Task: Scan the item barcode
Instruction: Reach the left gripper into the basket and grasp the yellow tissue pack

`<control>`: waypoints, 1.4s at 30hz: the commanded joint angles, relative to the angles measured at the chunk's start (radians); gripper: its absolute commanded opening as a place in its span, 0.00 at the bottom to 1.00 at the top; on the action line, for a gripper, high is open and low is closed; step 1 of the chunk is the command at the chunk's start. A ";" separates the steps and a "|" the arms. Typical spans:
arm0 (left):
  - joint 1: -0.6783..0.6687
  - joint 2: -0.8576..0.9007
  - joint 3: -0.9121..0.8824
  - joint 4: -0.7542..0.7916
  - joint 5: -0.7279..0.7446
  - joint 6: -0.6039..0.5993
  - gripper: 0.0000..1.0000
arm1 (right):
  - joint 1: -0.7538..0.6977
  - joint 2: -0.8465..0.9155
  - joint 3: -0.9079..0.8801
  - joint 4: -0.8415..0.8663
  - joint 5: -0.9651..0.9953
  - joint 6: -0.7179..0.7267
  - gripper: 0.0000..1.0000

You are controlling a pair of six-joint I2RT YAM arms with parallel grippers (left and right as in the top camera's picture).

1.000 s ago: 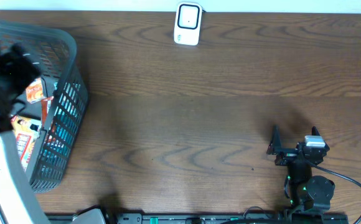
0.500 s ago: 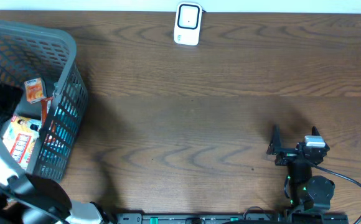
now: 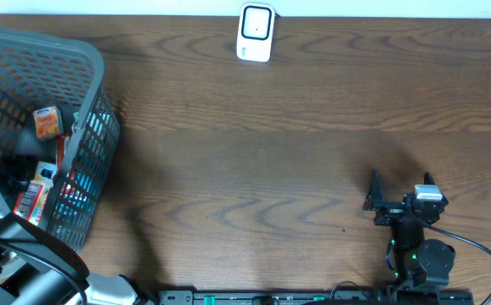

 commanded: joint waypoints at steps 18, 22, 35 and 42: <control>0.013 0.033 -0.448 0.463 -0.048 -0.017 0.07 | 0.006 -0.005 -0.001 -0.003 0.002 0.013 0.99; 0.013 0.004 -0.438 0.455 -0.043 -0.014 0.07 | 0.006 -0.005 -0.001 -0.003 0.002 0.013 0.99; 0.013 -0.359 -0.265 0.392 0.079 -0.057 0.07 | 0.006 -0.005 -0.001 -0.003 0.002 0.013 0.99; 0.013 -0.560 -0.254 0.438 0.081 -0.058 0.07 | 0.006 -0.005 -0.001 -0.003 0.002 0.013 0.99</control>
